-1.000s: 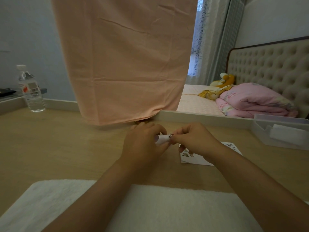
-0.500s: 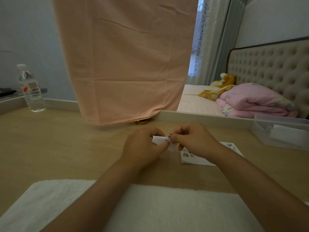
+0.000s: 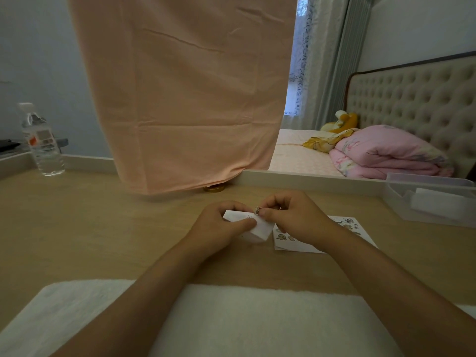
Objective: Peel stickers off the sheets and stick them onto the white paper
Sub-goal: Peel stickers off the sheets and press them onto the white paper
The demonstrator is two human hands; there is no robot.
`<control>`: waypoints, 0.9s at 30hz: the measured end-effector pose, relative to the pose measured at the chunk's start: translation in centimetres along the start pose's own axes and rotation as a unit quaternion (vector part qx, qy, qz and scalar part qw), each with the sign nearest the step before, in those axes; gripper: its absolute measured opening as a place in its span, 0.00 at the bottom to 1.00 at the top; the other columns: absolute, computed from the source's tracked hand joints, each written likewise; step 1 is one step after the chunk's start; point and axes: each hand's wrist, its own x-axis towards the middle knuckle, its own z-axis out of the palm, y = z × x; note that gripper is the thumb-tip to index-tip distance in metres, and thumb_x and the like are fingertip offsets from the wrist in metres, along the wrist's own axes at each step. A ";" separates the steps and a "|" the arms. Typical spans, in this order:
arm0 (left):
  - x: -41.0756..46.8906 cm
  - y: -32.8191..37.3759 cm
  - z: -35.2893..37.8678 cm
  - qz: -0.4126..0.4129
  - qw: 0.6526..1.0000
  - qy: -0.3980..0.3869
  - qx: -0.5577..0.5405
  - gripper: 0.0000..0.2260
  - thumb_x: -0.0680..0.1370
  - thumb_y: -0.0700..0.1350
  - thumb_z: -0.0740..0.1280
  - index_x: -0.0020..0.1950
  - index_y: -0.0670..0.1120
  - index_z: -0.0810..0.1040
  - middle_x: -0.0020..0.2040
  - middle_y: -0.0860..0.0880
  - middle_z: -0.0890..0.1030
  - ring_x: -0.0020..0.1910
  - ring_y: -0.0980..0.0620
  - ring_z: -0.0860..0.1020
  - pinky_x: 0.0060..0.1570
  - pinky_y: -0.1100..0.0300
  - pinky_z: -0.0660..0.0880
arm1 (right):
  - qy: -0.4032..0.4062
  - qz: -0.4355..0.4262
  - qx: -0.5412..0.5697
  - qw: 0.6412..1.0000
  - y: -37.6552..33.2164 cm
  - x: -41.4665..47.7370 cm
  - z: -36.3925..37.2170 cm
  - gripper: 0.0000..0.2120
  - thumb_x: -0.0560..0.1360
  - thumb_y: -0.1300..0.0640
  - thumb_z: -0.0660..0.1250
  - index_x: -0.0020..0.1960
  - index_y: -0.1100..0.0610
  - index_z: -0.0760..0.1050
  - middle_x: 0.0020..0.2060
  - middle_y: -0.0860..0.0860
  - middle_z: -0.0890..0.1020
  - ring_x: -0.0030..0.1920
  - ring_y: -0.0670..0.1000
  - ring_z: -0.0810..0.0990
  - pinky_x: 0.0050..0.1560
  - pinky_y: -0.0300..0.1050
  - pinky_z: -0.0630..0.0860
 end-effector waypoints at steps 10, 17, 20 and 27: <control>0.1 -0.2 -0.2 -0.007 0.996 0.002 0.088 0.05 0.74 0.48 0.75 0.49 0.55 0.84 0.46 0.56 0.85 0.47 0.57 0.82 0.46 0.60 0.81 | 0.001 0.018 -0.022 1.000 0.0 0.0 0.2 0.04 0.77 0.59 0.72 0.46 0.56 0.85 0.34 0.46 0.82 0.26 0.37 0.74 0.31 0.33 0.70; -0.1 0.2 -0.6 -0.014 0.969 0.006 0.248 0.09 0.71 0.57 0.74 0.50 0.60 0.81 0.48 0.62 0.82 0.48 0.61 0.79 0.50 0.54 0.80 | -0.002 0.103 0.011 0.995 -1.0 0.2 -1.0 0.08 0.77 0.55 0.72 0.46 0.60 0.83 0.33 0.50 0.81 0.28 0.48 0.74 0.29 0.42 0.69; -0.2 0.3 -1.1 -0.021 0.942 0.000 0.334 0.23 0.69 0.63 0.74 0.62 0.64 0.75 0.53 0.62 0.79 0.52 0.61 0.76 0.58 0.56 0.76 | -0.027 0.136 0.044 0.989 -0.7 -0.1 -1.0 0.11 0.79 0.56 0.69 0.50 0.64 0.82 0.36 0.51 0.81 0.27 0.47 0.74 0.27 0.41 0.68; 0.0 0.8 -0.3 0.145 0.925 0.083 0.342 0.11 0.73 0.62 0.69 0.54 0.62 0.80 0.48 0.65 0.80 0.51 0.62 0.73 0.58 0.57 0.64 | -0.048 0.156 0.086 0.983 -0.8 -0.1 -0.7 0.10 0.79 0.59 0.66 0.51 0.66 0.81 0.37 0.52 0.80 0.28 0.50 0.74 0.29 0.42 0.66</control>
